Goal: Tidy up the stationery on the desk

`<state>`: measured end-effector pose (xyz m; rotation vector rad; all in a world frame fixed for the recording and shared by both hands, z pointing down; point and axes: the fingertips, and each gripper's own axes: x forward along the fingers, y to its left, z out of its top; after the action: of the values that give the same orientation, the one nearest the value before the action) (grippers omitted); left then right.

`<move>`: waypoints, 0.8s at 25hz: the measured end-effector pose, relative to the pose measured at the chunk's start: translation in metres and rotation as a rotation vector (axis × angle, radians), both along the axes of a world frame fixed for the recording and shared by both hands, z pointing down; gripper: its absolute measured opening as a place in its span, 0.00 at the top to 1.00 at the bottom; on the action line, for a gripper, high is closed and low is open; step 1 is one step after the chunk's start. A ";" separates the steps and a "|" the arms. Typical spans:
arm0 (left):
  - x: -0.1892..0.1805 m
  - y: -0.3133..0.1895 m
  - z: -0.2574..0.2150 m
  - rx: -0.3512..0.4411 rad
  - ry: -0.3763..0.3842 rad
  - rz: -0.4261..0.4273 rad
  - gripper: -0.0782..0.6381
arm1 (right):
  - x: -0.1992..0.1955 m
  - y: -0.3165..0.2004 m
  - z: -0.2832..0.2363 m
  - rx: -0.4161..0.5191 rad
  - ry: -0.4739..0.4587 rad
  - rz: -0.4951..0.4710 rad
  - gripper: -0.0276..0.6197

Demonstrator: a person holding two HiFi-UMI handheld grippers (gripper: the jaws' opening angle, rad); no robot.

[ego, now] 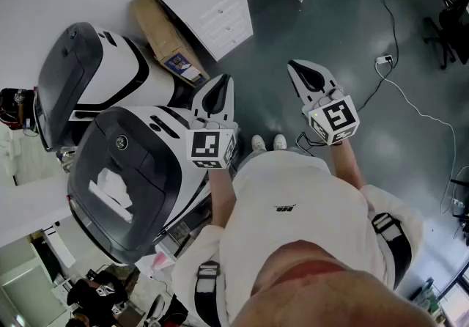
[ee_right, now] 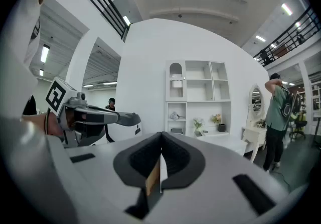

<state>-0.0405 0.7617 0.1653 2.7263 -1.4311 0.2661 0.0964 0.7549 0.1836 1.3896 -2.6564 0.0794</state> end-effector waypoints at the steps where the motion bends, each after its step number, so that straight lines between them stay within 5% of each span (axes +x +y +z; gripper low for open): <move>1: 0.005 -0.001 -0.001 0.007 0.000 -0.001 0.89 | 0.004 -0.002 0.001 -0.001 0.002 0.004 0.96; 20: 0.031 -0.050 0.012 0.059 -0.024 -0.075 0.89 | 0.014 -0.057 0.008 0.022 0.017 -0.029 0.96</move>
<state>-0.0094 0.7113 0.1774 2.7168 -1.5682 0.2585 0.1100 0.6979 0.1915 1.3520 -2.6703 0.0357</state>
